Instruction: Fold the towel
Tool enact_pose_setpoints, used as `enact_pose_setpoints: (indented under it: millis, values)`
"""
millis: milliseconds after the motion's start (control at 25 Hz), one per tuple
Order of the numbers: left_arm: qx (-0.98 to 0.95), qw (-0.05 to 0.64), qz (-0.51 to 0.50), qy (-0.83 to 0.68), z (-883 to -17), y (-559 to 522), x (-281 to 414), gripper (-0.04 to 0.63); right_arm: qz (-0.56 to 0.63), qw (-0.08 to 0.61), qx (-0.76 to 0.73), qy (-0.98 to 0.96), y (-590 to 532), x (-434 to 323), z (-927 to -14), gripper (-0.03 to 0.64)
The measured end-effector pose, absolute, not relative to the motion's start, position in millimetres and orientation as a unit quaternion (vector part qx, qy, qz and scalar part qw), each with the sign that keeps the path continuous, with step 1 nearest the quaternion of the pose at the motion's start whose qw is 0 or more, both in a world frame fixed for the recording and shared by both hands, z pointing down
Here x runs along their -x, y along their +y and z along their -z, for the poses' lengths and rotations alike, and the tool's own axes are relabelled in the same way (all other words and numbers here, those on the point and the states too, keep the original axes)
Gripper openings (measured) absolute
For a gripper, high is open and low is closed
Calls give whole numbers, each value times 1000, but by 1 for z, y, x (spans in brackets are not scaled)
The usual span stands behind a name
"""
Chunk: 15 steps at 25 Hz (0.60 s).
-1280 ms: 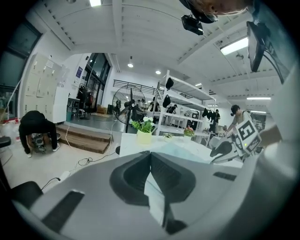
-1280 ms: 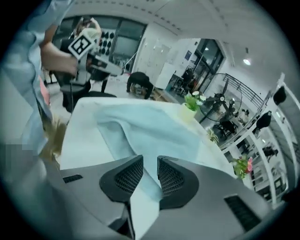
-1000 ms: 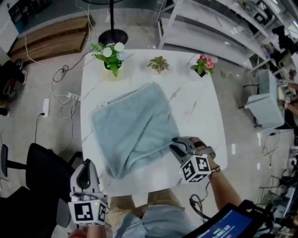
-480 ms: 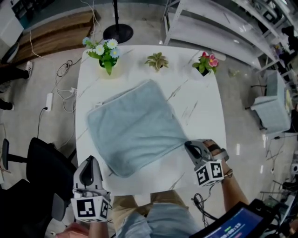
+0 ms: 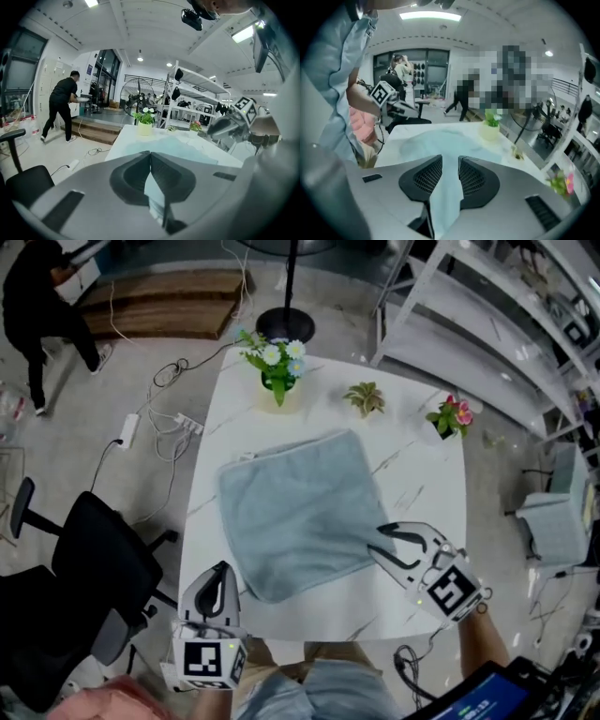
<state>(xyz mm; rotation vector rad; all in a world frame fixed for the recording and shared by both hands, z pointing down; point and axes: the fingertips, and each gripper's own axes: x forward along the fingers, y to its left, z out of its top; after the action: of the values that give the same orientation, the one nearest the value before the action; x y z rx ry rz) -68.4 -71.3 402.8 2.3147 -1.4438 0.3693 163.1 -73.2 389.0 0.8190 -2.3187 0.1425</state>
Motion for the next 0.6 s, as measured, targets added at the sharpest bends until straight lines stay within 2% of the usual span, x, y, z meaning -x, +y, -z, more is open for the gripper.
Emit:
enact_pose_setpoints:
  millis: [120, 280, 440, 600]
  values:
    - [-820, 220, -126, -514, -407, -56, 59, 8, -6, 320, -271, -908, -133, -108, -370, 110]
    - [-819, 243, -106, -510, -417, -43, 49, 9, 41, 350, -184, -918, -194, -44, -398, 118]
    - [-803, 270, -96, -523, -430, -34, 57, 9, 17, 383, -103, -918, -221, -8, -445, 127]
    - [-780, 286, -84, -551, -445, -36, 78, 9, -4, 380, -44, -924, -229, 28, -467, 124]
